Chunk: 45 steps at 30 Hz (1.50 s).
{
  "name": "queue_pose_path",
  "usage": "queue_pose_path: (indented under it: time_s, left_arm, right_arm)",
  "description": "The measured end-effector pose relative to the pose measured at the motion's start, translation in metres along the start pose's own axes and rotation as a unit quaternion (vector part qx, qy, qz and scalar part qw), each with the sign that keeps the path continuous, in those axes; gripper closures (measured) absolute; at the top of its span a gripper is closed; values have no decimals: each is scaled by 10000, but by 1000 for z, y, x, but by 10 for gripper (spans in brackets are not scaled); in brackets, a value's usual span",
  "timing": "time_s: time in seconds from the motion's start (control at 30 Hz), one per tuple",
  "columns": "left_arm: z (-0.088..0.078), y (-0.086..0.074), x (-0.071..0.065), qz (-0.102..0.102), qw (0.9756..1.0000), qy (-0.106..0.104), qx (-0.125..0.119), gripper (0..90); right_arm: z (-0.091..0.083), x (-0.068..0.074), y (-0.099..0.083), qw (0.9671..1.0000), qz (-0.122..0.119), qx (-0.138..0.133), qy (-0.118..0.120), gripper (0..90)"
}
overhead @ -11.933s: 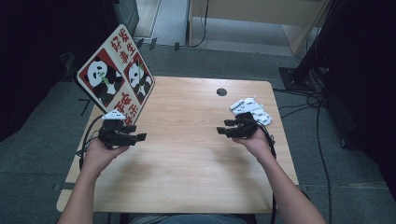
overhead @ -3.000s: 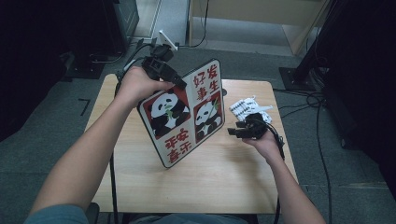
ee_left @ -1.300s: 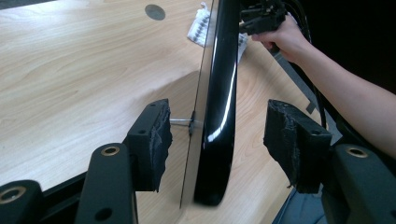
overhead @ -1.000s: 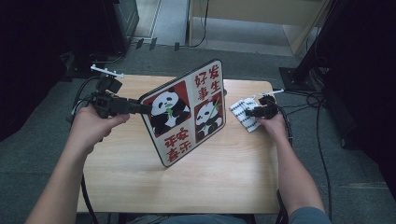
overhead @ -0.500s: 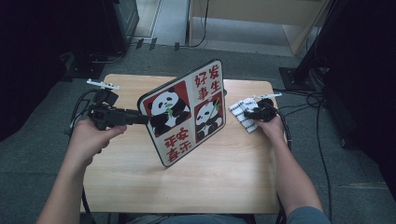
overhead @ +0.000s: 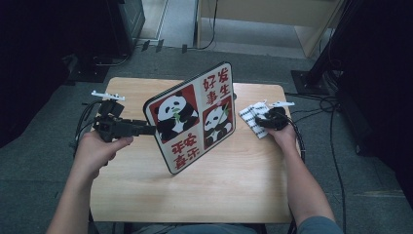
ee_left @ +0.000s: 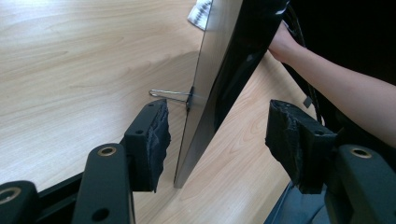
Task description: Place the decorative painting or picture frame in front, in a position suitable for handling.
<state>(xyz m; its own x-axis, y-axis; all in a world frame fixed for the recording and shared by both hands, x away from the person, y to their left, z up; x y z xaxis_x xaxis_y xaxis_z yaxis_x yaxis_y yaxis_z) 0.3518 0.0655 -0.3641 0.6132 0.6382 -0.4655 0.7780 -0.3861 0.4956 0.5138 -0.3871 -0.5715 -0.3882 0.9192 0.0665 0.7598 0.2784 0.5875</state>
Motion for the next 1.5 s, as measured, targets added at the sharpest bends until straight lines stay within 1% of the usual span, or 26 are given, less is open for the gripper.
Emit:
queue_pose_path:
  time_s: [0.13,0.2,0.27,0.33,0.4,0.47,0.53,0.57,0.67,0.73,0.77,0.83,0.9,0.93,0.97,1.03,1.1,1.13,1.23,1.27,1.37,1.4,1.5]
  left_arm:
    - [4,-2,-1,-15,10000,-17,-2,395]
    - [5,-1,-1,-15,10000,31,-19,395]
    - [7,-1,0,-5,9999,102,-21,394]
    - [7,1,-1,-5,9999,93,-72,394]
    - [8,1,-1,5,9999,118,-124,394]
    - [9,1,-1,3,9998,101,-164,394]
    - [11,1,0,7,9998,123,-149,394]
    - [11,2,1,33,9998,148,-163,396]
    - [14,2,0,64,9997,107,-190,399]
    - [17,2,0,104,9997,98,-188,400]
    - [19,2,1,124,9997,93,-177,400]
    - [21,1,1,124,9997,102,-182,401]
    - [23,1,2,140,9996,89,-233,406]
    - [24,1,3,147,9995,84,-250,407]
    - [24,1,4,152,9996,85,-241,408]
    - [26,1,6,131,9995,108,-279,418]
    - [27,2,6,140,9993,97,-324,426]
    - [27,2,6,140,9993,78,-331,429]
    - [29,2,5,204,9992,78,-338,449]
    - [29,2,4,270,9990,78,-335,464]
    - [29,3,3,344,9987,58,-374,480]
    - [30,3,3,342,9987,53,-373,483]
    - [32,4,4,238,9989,33,-406,483]
  right_arm:
    - [0,-1,-2,9998,-25,-161,-67,457]
    - [0,-1,-2,9998,-23,-186,-102,476]
    - [-1,-1,-2,9998,9,-153,-115,507]
    - [-2,-2,-3,9998,38,-159,-121,530]
    - [-3,-2,-4,9998,27,-153,-120,587]
    - [-4,-3,-5,9998,79,-146,-129,644]
    - [-5,-4,-5,9998,84,-115,-139,691]
    - [-5,-4,-5,9998,101,-92,-134,704]
    - [-6,-4,-5,9998,202,-4,-69,739]
    - [-7,-4,-5,9998,194,72,-58,765]
    - [-7,-4,-4,9997,208,115,-13,783]
    - [-8,-5,-4,9990,349,198,198,795]
    - [-9,-6,-4,9967,588,296,468,796]
    - [-9,-6,-4,9957,649,329,572,800]
    - [-10,-7,-5,9952,656,387,620,802]
    - [-12,-8,-7,9954,618,449,587,809]
    - [-15,-8,-8,9951,628,530,551,817]
    - [-17,-8,-8,9950,602,549,570,819]
    - [-22,-5,-8,9947,545,587,639,819]
    - [-23,-4,-8,9949,515,583,641,819]
    - [-28,1,-7,9952,382,641,638,820]
    - [-30,3,-6,9952,325,647,657,821]
    - [-35,10,-3,9954,204,575,742,825]
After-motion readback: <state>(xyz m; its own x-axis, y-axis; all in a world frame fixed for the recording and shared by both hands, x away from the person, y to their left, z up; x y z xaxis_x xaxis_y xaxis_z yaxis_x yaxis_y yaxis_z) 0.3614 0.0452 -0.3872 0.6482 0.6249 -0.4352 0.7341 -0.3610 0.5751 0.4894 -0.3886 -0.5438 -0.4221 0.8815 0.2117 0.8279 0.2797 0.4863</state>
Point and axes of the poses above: each handheld gripper's, and its own axes: z roughly forward along the jaws, y roughly out of its top, x roughly to its left, the point moved 8 cm from there along z, roughly forward along the jaws, and after that the axes turned 11 degrees about x, right-handed, at the moved point
